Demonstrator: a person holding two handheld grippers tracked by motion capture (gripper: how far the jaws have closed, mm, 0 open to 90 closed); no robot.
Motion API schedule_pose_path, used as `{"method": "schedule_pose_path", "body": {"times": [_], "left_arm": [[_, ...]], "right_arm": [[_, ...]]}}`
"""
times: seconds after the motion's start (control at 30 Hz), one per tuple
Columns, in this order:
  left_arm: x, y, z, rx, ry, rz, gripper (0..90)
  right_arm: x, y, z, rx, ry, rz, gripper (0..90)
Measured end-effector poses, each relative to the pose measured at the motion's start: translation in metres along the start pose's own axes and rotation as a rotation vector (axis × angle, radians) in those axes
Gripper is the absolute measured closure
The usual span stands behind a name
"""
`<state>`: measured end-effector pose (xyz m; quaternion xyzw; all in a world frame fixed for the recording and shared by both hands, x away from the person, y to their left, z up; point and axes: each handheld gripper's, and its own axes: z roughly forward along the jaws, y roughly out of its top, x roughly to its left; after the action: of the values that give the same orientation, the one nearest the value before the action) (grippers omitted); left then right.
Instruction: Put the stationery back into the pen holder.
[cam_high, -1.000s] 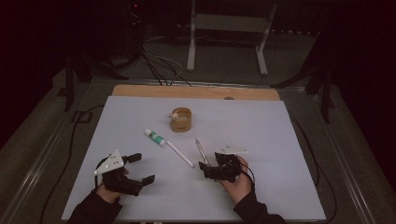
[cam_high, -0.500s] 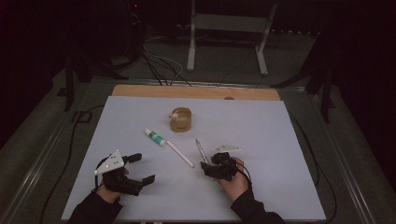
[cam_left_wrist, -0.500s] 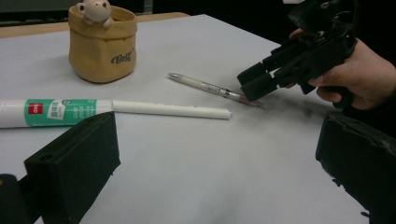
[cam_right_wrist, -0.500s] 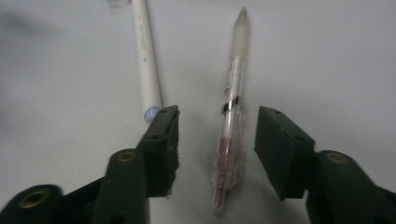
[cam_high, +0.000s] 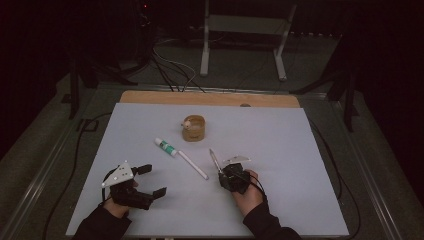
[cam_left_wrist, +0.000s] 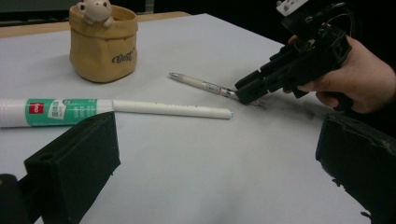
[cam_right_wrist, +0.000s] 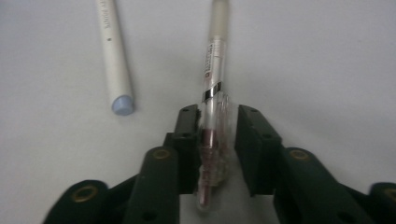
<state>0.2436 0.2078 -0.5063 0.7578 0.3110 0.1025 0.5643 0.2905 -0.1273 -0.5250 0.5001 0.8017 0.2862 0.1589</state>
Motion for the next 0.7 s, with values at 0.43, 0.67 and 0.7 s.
{"method": "schedule_pose_path", "body": {"times": [0.43,0.67,0.7], "left_arm": [[-0.001,0.001,0.0,0.012,-0.007,-0.005,0.2],[-0.003,0.002,0.002,0.023,-0.005,0.008,0.2],[-0.003,0.002,0.003,0.027,-0.012,0.009,0.2]], "right_arm": [[-0.01,0.002,-0.004,0.009,0.032,0.032,75.9],[-0.023,0.005,-0.018,-0.024,0.055,0.064,75.9],[-0.025,0.006,-0.021,-0.029,0.063,0.065,75.9]]}}
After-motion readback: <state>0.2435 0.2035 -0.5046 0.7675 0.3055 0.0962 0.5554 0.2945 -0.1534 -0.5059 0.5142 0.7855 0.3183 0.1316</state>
